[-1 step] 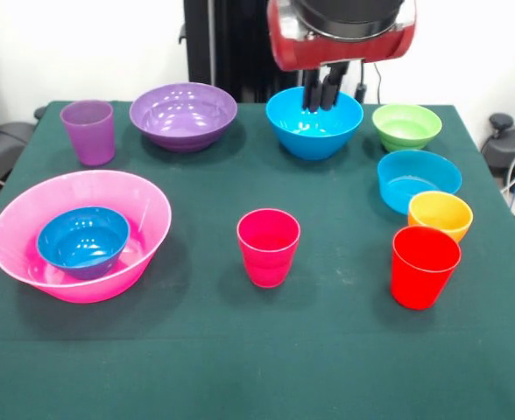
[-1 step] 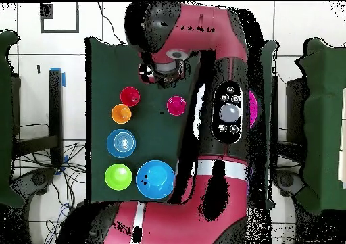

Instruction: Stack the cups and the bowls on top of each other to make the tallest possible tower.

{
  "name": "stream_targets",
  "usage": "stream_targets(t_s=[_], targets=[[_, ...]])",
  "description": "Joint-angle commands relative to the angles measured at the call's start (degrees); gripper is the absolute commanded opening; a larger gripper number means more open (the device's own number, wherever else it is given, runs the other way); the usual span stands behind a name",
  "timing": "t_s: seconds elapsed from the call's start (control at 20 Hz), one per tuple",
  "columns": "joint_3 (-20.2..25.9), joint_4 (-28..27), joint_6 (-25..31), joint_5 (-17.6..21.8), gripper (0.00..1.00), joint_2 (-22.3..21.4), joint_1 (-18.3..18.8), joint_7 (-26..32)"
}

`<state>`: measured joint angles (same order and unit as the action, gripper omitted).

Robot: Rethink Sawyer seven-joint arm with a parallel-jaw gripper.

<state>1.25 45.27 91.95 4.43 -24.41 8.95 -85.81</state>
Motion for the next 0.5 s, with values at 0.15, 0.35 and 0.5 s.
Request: stream_targets(t_s=[0.15,0.35,0.5], targets=[[-1.74,4.05,7.76,0.71,0.0,1.14,-2.19,-14.33],[-3.05,7.63,8.39,1.87,0.0,-0.57,-2.63,-12.11],[-3.56,10.89,8.94,1.9,0.0,-2.69,-2.85,-9.51]])
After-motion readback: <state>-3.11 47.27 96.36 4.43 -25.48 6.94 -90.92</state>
